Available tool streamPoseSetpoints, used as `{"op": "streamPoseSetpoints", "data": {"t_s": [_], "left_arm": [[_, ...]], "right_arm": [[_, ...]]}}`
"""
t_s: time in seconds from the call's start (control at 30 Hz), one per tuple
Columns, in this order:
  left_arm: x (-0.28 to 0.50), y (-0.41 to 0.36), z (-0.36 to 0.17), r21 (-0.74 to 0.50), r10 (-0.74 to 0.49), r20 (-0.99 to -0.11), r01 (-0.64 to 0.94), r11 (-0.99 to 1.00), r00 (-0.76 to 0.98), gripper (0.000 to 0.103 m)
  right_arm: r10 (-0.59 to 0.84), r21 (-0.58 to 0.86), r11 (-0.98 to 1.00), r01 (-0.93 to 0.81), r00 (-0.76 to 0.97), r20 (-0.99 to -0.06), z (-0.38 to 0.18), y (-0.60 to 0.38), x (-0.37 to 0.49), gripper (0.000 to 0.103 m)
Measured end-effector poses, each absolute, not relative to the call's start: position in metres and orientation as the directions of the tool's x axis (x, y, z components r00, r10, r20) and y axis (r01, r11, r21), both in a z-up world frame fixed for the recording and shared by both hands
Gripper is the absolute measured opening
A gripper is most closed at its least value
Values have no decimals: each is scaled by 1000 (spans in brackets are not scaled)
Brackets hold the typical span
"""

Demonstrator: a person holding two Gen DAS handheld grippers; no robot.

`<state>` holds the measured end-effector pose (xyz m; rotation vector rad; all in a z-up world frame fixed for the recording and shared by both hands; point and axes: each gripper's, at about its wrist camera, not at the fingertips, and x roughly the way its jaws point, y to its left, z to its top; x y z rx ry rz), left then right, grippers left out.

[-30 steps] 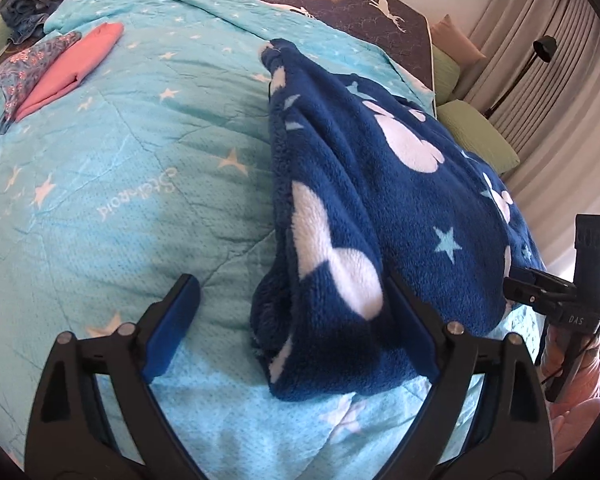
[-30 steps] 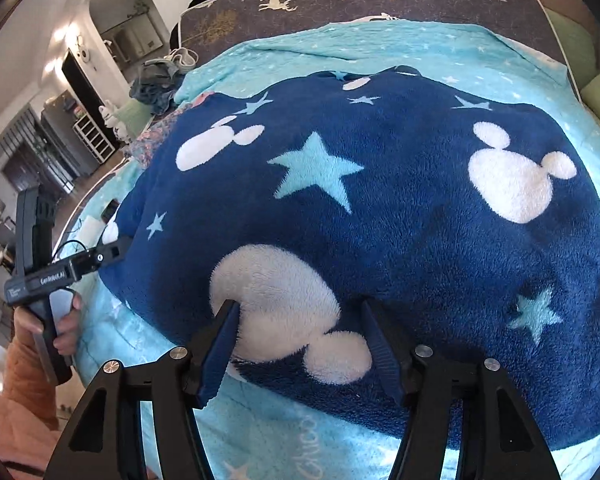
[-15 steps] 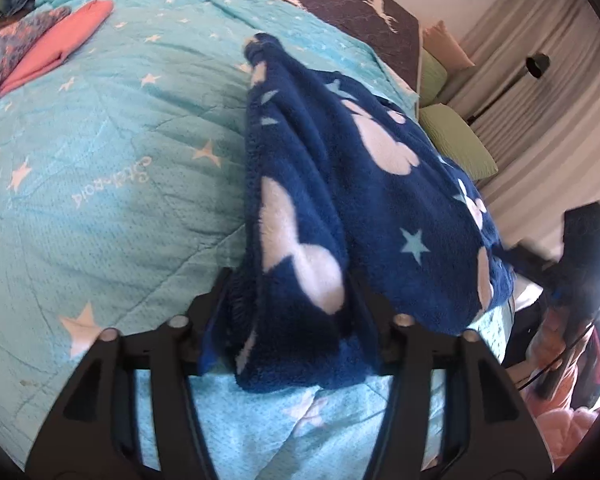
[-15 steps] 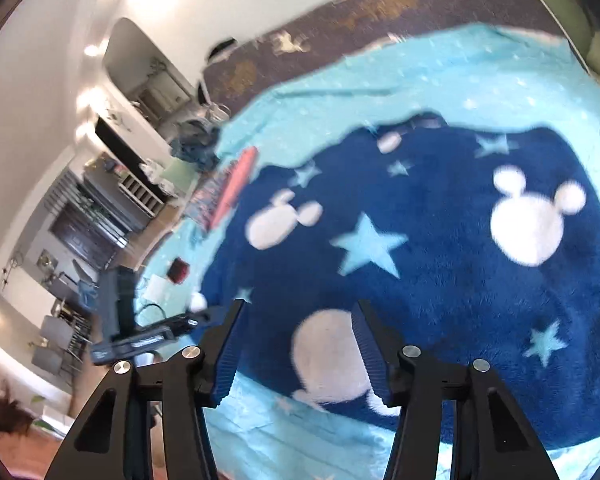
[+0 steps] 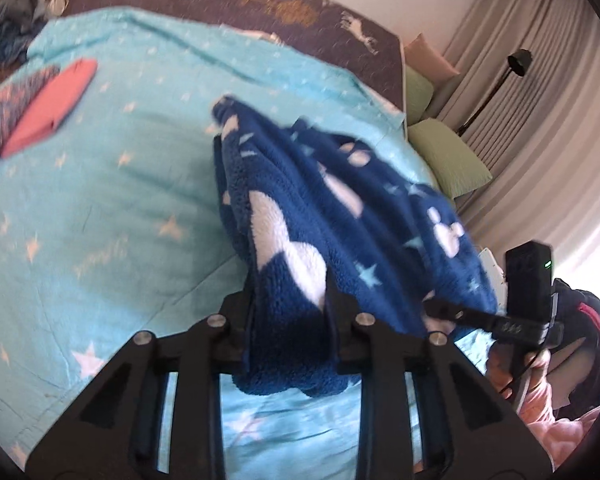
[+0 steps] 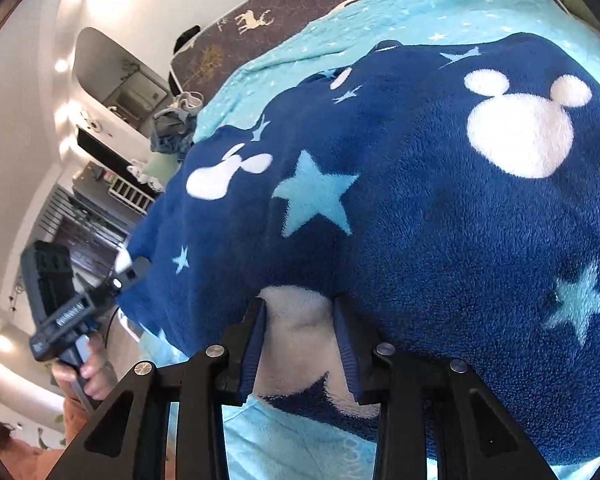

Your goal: Fold small clothes

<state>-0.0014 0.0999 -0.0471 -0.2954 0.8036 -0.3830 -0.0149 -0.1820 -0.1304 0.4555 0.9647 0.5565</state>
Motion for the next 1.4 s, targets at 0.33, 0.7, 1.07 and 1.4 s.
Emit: {"op": "streamPoseSetpoints", "data": {"t_s": [0.33, 0.7, 1.07, 1.4], "left_arm": [[-9, 14, 19, -193, -454, -568, 425, 884, 687, 27], [-7, -28, 22, -162, -475, -587, 480, 862, 656, 26], [-18, -97, -5, -139, -556, -647, 636, 759, 522, 24], [-23, -119, -20, -92, -537, -674, 664, 742, 508, 24]], "right_arm": [[727, 681, 673, -289, 429, -536, -129, -208, -28, 36], [721, 697, 660, -281, 500, -480, -121, -236, -36, 37], [661, 682, 689, -244, 596, -455, -92, -276, -35, 56], [708, 673, 686, -276, 464, -532, -78, -254, 11, 77]]}}
